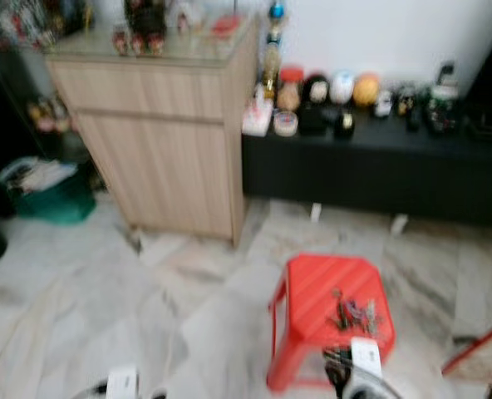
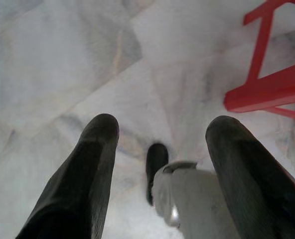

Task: Hang keys on a hook

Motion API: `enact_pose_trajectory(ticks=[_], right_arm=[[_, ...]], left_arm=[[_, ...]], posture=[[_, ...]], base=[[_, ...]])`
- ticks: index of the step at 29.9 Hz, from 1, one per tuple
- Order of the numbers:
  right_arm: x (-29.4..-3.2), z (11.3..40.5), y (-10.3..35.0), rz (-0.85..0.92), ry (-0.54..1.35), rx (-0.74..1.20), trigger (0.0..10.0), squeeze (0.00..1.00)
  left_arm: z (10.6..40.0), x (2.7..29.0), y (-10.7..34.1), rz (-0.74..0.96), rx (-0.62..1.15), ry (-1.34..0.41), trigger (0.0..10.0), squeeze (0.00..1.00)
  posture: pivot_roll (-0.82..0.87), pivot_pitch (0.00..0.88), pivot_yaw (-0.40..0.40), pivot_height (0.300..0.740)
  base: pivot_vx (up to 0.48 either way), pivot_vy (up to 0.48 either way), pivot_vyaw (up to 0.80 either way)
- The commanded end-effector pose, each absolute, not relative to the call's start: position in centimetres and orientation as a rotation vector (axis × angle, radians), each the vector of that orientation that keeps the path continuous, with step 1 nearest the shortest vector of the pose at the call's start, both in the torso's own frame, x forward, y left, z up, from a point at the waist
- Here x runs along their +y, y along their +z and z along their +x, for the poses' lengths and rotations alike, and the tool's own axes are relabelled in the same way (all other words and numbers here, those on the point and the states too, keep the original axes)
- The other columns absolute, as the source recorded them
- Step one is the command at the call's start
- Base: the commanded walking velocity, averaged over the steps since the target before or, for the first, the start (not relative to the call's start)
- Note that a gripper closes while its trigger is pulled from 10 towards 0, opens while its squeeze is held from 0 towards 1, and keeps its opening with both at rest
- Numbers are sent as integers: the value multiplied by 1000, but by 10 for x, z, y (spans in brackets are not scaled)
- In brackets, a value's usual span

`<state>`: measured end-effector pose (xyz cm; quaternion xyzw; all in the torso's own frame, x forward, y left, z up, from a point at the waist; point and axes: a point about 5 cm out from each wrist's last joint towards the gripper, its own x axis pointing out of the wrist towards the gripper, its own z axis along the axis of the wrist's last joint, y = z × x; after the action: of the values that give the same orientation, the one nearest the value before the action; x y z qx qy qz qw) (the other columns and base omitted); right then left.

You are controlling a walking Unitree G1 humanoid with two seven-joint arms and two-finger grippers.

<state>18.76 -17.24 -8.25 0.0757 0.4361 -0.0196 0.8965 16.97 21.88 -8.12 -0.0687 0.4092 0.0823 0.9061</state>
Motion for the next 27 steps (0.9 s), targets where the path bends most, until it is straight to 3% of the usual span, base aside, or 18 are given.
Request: enact_pose_trajectory(ticks=[1, 17, 27], right_arm=[[-172, 191, -81, 152, -36, 892, 10000, 0], [-172, 192, -80, 148, -31, 891, 10000, 0], [-173, 191, -81, 147, -25, 893, 10000, 0]], left_arm=[[164, 220, -84, -125, 871, 167, 10000, 0], [164, 219, -84, -138, 868, 173, 10000, 0], [164, 219, -84, -142, 866, 175, 10000, 0]], posture=[[101, 47, -17, 740], [101, 43, -22, 740], [102, 40, -27, 740]], base=[[0, 0, 0], [0, 0, 0], [280, 0, 0]])
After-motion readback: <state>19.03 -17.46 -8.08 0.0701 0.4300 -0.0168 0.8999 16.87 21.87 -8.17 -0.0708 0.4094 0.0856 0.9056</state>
